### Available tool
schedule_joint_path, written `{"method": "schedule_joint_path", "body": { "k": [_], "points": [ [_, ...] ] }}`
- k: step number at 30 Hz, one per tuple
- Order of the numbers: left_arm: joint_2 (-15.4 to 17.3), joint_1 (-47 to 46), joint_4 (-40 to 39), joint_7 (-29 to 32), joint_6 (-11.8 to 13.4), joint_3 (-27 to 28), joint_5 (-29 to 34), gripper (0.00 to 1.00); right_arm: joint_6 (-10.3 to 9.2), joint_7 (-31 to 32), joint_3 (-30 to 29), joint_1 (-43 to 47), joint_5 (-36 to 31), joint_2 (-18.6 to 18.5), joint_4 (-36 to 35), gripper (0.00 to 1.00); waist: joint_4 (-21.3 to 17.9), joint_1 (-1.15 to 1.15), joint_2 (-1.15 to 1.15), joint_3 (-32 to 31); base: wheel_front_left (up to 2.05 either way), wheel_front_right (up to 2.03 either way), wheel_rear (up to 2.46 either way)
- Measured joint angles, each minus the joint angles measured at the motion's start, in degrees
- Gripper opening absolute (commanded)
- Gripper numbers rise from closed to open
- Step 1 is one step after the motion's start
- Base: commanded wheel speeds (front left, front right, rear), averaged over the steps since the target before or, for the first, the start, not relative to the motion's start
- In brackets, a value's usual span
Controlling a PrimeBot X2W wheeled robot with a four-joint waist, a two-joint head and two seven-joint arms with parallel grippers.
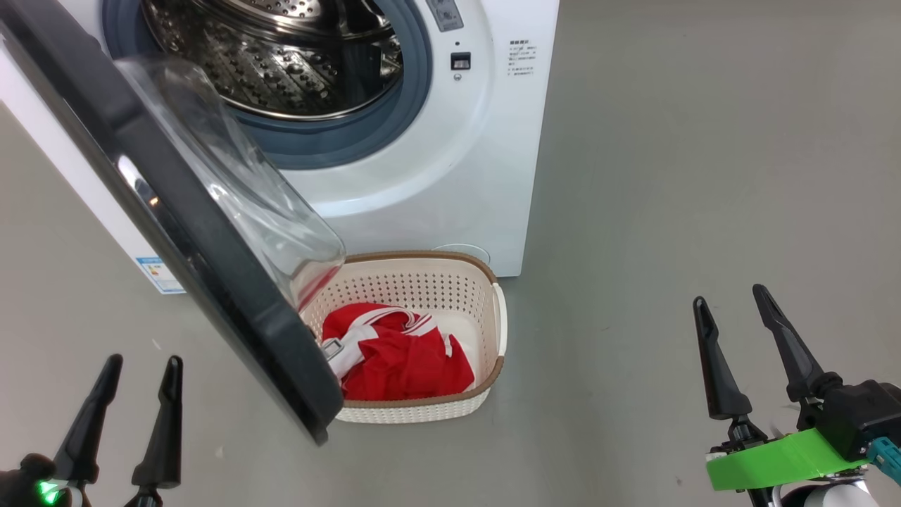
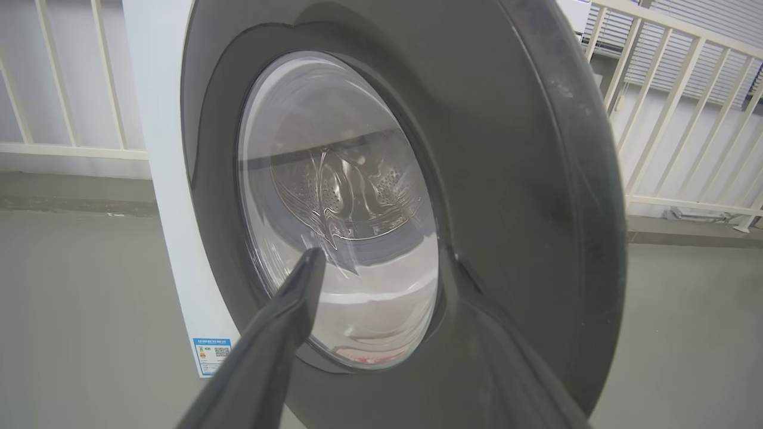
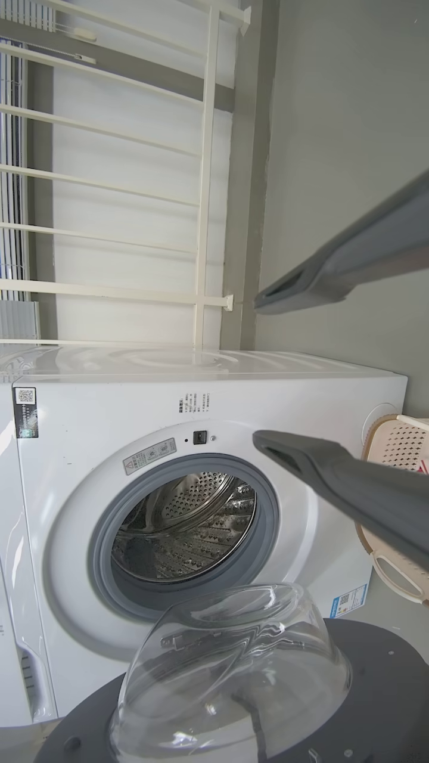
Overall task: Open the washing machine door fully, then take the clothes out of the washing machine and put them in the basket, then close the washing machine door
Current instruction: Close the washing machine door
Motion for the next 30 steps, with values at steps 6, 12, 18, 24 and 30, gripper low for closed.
{"method": "schedule_joint_path", "body": {
  "k": [6, 12, 18, 24, 30],
  "points": [
    [-0.42, 0.01, 0.66, 0.00, 0.00, 0.27, 0.00, 1.00, 0.00, 0.01, 0.23, 0.00, 0.08, 0.00, 0.00, 1.00, 0.29, 0.00, 0.00, -0.08, 0.00, 0.00, 0.00],
    [0.19, 0.00, 0.92, 0.00, 0.00, -1.01, 0.05, 0.74, 0.00, 0.00, 0.30, 0.01, 0.14, 0.00, 0.03, 1.00, 0.80, 0.00, 0.00, -0.02, 0.00, 0.00, 0.00],
    [1.03, -0.38, 1.65, 0.01, -0.01, -2.38, -0.93, 0.00, 0.00, 0.01, 0.57, 0.01, 0.09, 0.01, 0.05, 1.00, 1.91, 0.00, 0.00, 0.03, 0.00, 0.00, 0.00],
    [1.64, -4.00, 0.76, 3.27, -0.01, -4.12, -12.07, 0.00, 0.00, 0.01, 0.87, 0.01, -0.45, 0.01, 0.27, 1.00, 3.66, 0.00, 0.00, 0.02, 0.00, 0.00, 0.00],
    [-0.76, -8.99, -2.29, 9.35, -0.01, -1.59, -33.68, 0.00, 0.00, 0.00, 1.26, -0.01, -1.03, 0.01, 0.33, 1.00, 5.16, 0.00, 0.00, 0.49, 0.00, 0.00, 0.00]
  ]
}}
